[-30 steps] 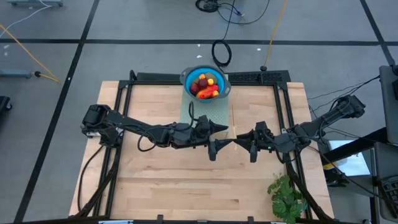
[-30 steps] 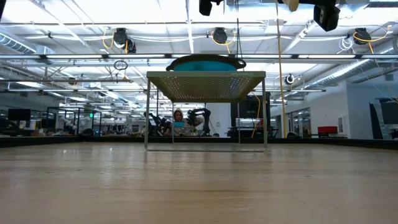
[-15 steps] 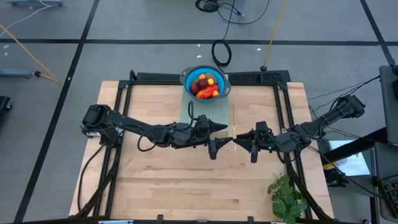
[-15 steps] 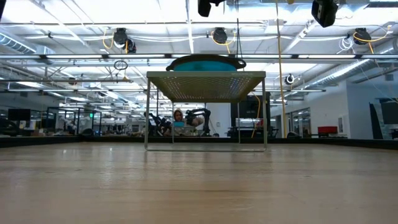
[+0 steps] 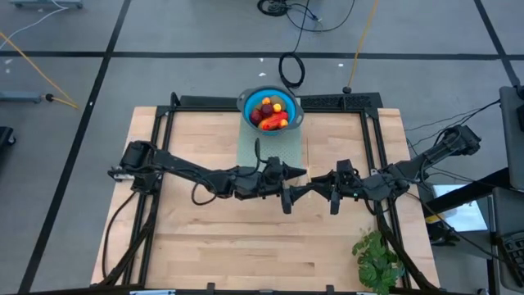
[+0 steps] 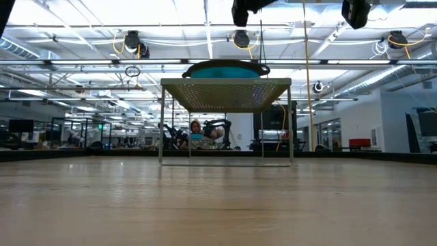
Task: Pick & Place Fruit
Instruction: Put the yellow knife on the shelf
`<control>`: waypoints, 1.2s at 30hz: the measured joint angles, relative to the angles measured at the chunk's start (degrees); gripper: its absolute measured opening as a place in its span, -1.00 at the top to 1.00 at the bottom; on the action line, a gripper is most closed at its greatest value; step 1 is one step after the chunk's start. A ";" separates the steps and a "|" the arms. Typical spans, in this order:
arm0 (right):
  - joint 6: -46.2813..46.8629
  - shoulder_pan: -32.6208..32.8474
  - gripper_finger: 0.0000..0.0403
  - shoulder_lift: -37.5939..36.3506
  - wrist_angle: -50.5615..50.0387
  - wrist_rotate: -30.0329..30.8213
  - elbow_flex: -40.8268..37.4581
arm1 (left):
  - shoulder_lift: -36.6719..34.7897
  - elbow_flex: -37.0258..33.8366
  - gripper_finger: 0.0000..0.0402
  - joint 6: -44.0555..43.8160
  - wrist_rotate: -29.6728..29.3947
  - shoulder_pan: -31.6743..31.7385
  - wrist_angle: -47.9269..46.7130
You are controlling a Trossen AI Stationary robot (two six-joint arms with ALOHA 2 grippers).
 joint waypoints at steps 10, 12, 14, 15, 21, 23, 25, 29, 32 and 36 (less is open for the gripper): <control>-0.37 0.00 0.68 0.02 0.83 -0.22 0.00 | -0.20 1.03 -0.45 -2.09 0.71 1.35 -1.51; -0.79 0.00 0.68 0.02 1.14 -0.22 0.00 | -0.18 1.03 -0.45 -3.05 2.41 1.74 -1.86; -0.87 0.00 0.67 0.02 1.32 -0.24 0.00 | -0.18 1.03 -0.45 -3.18 3.57 2.14 -2.01; -0.89 0.00 0.67 0.02 1.32 -0.24 0.00 | -0.18 1.03 -0.45 -3.15 3.85 2.32 -1.97; -1.16 0.00 0.68 0.02 1.84 -0.22 0.00 | -0.18 1.03 -0.45 -4.69 6.02 3.19 -1.99; -1.31 0.00 0.67 0.02 1.91 -0.17 0.00 | -0.18 1.03 -0.45 -4.84 6.35 3.37 -1.98; -1.28 -0.01 0.67 0.02 1.86 -0.17 0.00 | -0.18 1.03 -0.45 -4.85 6.37 3.42 -1.99; -1.33 -0.02 0.68 0.12 2.13 -0.09 0.00 | -0.18 1.03 -0.38 -4.77 6.37 3.42 -1.95; -1.31 -0.15 0.68 0.42 2.24 -0.09 0.00 | -0.18 1.03 -0.23 -4.63 6.40 3.42 -1.95; -1.03 -0.15 0.67 1.10 2.57 -0.07 0.00 | -0.18 1.03 -0.02 -4.58 6.52 3.49 -1.95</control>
